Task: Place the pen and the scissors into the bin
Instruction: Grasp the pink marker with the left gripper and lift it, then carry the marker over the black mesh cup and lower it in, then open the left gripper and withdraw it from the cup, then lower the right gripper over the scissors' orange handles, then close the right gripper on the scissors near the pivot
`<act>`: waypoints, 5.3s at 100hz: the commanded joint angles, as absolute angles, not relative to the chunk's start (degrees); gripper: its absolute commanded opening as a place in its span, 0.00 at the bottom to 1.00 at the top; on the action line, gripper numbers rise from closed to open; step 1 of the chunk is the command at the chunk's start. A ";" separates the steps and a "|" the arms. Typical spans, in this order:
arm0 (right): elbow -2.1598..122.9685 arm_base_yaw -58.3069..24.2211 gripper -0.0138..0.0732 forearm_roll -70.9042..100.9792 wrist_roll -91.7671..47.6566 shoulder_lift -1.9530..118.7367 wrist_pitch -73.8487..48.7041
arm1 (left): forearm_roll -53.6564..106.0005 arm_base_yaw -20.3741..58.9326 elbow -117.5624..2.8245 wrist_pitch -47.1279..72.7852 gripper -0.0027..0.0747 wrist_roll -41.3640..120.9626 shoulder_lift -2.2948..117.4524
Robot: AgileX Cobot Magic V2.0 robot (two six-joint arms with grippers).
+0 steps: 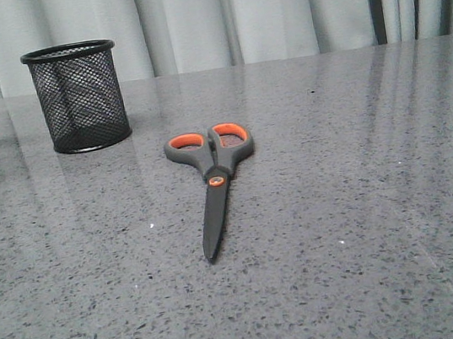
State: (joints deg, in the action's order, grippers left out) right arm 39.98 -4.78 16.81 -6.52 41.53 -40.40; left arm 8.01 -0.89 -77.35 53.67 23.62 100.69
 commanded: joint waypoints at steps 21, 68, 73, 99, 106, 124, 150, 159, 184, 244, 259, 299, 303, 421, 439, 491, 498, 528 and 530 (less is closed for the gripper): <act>41.92 -4.55 0.56 16.99 -7.27 41.75 -37.49 | 12.03 -1.14 -79.88 52.46 0.01 24.76 96.60; 41.92 -4.55 0.56 16.99 -7.27 41.75 -37.49 | 54.86 -0.13 -80.27 42.17 0.01 51.11 84.54; 41.92 -4.55 0.56 16.99 -7.27 41.75 -37.49 | 59.67 0.85 -80.27 41.17 0.01 55.12 84.67; 41.92 -4.55 0.56 16.99 -7.27 41.75 -37.92 | 69.74 9.64 -76.03 27.94 0.01 70.27 84.89; 41.92 -4.55 0.56 16.99 -7.27 41.75 -37.92 | 73.18 11.78 -74.75 24.85 0.01 74.16 85.44; 41.92 -4.55 0.56 16.99 -7.27 41.75 -37.92 | 77.51 14.02 -74.12 22.42 0.01 77.82 89.74; 41.92 -4.55 0.56 16.99 -7.27 41.75 -38.09 | 77.63 14.02 -74.12 22.21 0.01 77.82 93.00; 41.92 -4.55 0.56 16.99 -7.27 41.75 -38.09 | 76.97 14.02 -74.12 22.21 0.01 77.82 93.13; 41.92 -4.55 0.56 16.99 -7.27 41.75 -38.09 | 75.11 14.02 -74.12 23.12 0.01 77.82 94.41; 41.92 -4.55 0.56 16.99 -7.27 41.75 -38.23 | 71.20 13.91 -74.12 23.78 0.50 77.47 94.84; 41.92 -4.55 0.56 16.99 -7.27 41.75 -38.23 | 71.20 13.44 -74.12 24.03 0.55 77.40 92.53; 41.92 -5.91 0.56 25.08 -11.54 41.75 -38.35 | 67.24 4.58 -74.12 30.52 0.26 65.56 74.15; 41.92 -6.44 0.56 27.48 -13.15 42.01 -38.35 | 65.63 3.18 -74.12 32.82 0.17 63.71 72.67; 82.61 -39.69 0.56 -4.16 16.78 90.52 -59.05 | 59.81 5.96 -45.09 15.34 0.01 62.09 41.19; 82.73 -39.82 0.56 0.44 19.04 92.96 -56.55 | 59.81 7.04 -45.09 14.59 0.01 62.09 41.19; 85.52 -39.82 0.56 5.95 23.70 101.14 -53.82 | 58.52 11.31 -45.09 13.62 0.01 62.09 41.19; 86.46 -39.82 0.56 4.96 24.82 102.27 -54.36 | 58.52 11.31 -45.09 13.62 0.01 62.09 41.19; 88.46 -40.03 0.56 0.00 26.79 105.06 -55.92 | 58.52 11.31 -45.09 13.48 0.01 62.09 41.19; 88.46 -40.13 0.56 -0.46 26.79 105.09 -56.07 | 58.52 11.31 -45.09 13.39 0.01 62.09 41.19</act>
